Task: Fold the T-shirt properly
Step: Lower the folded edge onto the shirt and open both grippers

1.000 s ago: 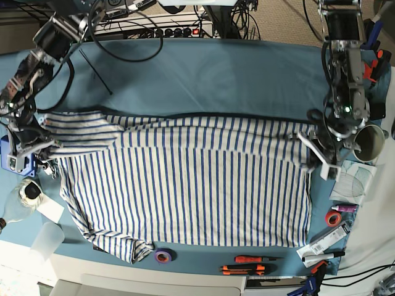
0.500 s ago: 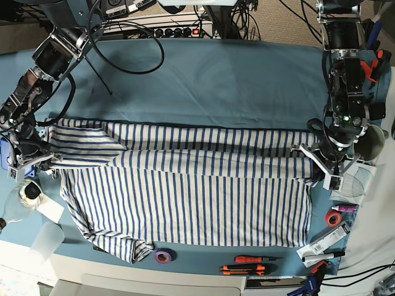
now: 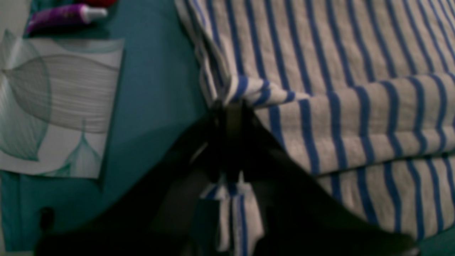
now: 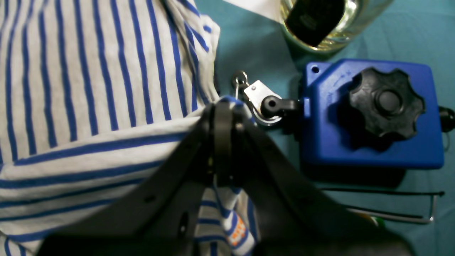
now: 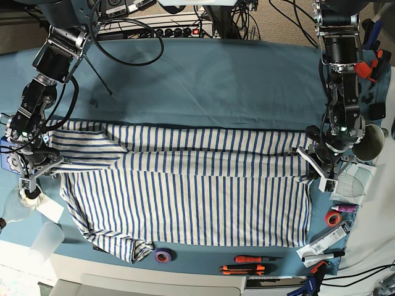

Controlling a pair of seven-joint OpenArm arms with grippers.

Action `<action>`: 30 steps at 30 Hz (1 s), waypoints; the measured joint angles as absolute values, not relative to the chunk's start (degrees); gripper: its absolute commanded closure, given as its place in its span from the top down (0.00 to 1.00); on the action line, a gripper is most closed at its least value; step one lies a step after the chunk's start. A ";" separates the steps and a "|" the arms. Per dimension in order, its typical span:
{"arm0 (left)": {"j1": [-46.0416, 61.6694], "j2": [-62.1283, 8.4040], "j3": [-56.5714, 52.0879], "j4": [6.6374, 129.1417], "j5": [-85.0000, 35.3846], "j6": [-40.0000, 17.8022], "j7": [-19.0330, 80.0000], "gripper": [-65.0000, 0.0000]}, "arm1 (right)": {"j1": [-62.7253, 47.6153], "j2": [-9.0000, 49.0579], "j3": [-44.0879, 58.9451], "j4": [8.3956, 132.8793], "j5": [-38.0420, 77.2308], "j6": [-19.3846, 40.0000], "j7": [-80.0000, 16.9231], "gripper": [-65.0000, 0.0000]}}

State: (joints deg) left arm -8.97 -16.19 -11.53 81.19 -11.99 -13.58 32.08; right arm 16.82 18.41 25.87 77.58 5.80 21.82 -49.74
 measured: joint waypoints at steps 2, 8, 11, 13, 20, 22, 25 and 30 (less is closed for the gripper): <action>-9.10 -16.19 -11.53 81.19 -11.99 -13.56 32.05 0.00 | 17.43 18.55 25.80 75.64 5.82 21.78 -48.99 0.00; -9.08 -16.16 -11.53 81.19 -11.99 -13.56 31.59 0.00 | 21.50 18.83 25.85 66.30 5.23 21.17 -46.11 0.00; -9.08 -16.16 -11.53 81.19 -11.97 -13.56 31.42 0.00 | 22.92 18.72 25.80 65.36 5.26 21.37 -45.34 0.00; -9.08 -16.16 -11.53 81.19 -11.99 -13.58 31.40 0.00 | 23.99 18.74 25.82 65.34 5.17 21.37 -45.41 0.00; -9.41 -16.16 -11.53 80.44 -11.99 -13.58 31.40 0.00 | 24.43 18.83 25.80 65.34 5.15 21.37 -45.36 0.00; -9.98 -16.05 -11.53 78.91 -11.92 -13.61 31.29 0.00 | 24.49 18.83 25.80 65.34 5.13 21.37 -45.30 0.00; -11.31 -16.03 -11.53 75.70 -11.88 -13.78 31.33 0.00 | 24.45 18.83 25.80 65.34 4.49 21.37 -45.19 0.00; -12.75 -16.03 -11.53 74.17 -12.01 -13.78 31.38 0.00 | 24.45 18.81 25.80 65.34 4.45 20.25 -44.91 0.00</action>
